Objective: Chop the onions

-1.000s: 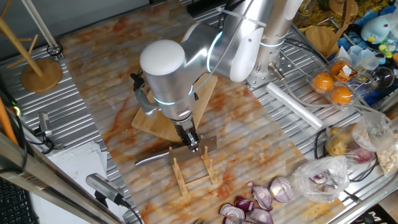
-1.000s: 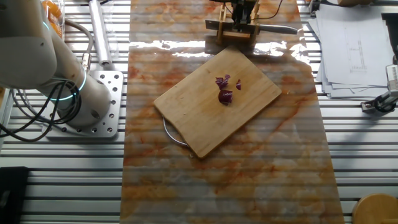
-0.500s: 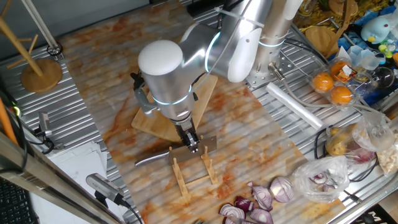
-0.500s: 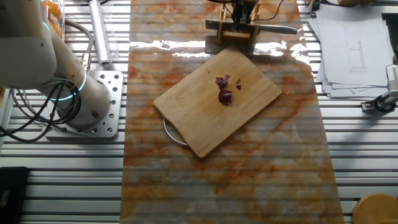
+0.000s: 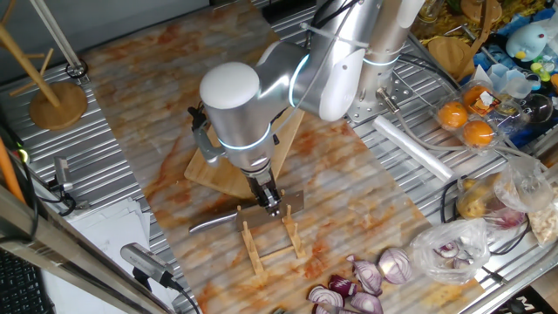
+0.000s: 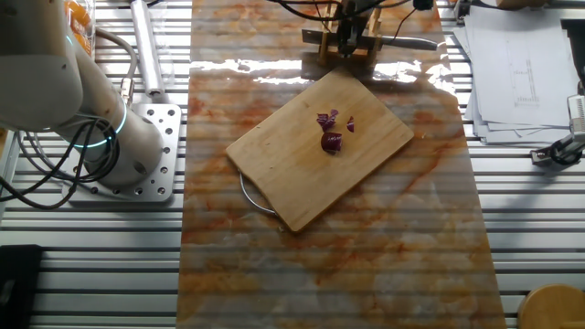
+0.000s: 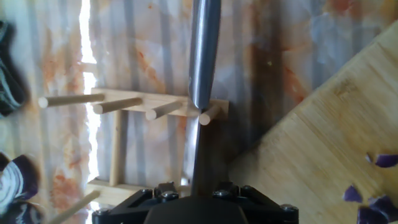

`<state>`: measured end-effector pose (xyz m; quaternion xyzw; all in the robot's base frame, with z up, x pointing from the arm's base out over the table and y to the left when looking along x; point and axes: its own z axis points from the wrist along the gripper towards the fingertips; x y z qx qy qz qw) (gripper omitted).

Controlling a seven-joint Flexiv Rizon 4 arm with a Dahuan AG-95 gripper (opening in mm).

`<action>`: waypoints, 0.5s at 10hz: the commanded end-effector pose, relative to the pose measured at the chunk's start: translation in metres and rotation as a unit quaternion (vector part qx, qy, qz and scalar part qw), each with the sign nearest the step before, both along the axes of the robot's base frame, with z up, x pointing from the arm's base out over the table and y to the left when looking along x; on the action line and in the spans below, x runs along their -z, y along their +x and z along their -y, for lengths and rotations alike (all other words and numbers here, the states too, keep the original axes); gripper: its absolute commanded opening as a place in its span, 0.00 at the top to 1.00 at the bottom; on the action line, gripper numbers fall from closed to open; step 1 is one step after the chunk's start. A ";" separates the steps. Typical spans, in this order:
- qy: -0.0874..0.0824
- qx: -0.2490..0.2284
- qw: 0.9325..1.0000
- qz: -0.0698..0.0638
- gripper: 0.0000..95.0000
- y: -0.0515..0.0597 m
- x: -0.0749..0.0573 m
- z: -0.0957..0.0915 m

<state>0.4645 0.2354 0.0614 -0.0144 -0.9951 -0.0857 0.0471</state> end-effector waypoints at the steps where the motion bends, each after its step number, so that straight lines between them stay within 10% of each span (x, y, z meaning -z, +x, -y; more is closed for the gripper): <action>1: 0.001 -0.001 1.000 0.003 0.60 0.001 0.005 0.000; 5: 0.005 0.002 1.000 0.001 0.60 0.003 0.011 -0.001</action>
